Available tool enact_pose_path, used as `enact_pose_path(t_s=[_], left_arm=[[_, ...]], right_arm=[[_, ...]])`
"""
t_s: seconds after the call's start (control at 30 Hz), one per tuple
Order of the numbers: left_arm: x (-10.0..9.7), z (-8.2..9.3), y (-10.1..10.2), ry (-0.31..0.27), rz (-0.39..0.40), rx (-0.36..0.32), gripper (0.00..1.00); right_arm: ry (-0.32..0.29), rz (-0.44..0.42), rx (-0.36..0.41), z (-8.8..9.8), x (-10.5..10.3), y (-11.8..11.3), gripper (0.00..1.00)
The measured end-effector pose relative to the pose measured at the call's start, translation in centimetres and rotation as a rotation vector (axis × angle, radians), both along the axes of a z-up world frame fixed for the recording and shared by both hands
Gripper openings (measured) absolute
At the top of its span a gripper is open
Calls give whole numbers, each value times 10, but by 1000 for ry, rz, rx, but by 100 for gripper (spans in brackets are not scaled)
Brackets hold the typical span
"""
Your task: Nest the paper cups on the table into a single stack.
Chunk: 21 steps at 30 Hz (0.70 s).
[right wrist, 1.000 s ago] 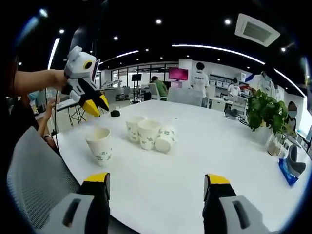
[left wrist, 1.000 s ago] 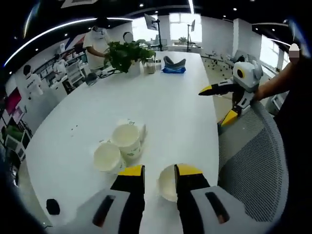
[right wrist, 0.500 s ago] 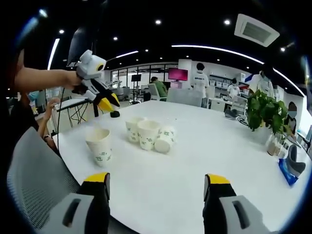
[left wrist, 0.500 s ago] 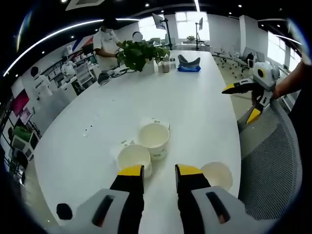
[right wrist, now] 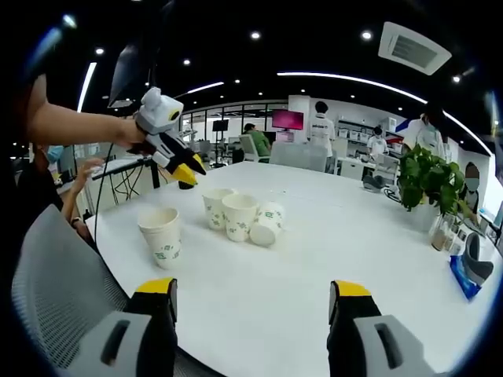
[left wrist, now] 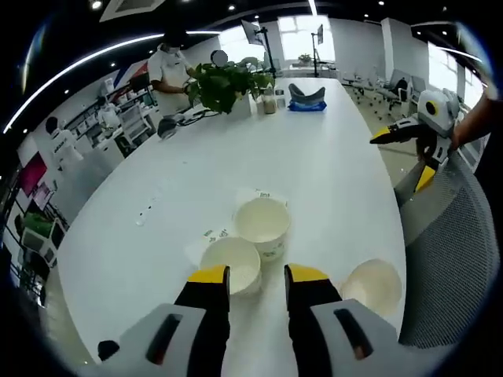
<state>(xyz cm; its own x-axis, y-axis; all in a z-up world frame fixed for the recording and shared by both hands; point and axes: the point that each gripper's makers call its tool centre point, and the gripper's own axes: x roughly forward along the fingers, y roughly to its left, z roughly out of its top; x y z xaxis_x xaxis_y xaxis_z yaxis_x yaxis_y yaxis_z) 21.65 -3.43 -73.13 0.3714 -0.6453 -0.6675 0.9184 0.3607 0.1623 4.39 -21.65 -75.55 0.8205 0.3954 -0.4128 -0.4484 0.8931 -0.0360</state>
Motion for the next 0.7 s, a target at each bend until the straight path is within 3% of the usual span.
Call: enact_pose_path(t_s=[0.5,0.7], left_arm=[[8,-16,-8,8,-46,39,25],[11,-30,-12,23,-60,68,21]], right_arm=[[6,-2,-2,-2,0,-2,79],[8,-2,-4,-2,0,-1,79]])
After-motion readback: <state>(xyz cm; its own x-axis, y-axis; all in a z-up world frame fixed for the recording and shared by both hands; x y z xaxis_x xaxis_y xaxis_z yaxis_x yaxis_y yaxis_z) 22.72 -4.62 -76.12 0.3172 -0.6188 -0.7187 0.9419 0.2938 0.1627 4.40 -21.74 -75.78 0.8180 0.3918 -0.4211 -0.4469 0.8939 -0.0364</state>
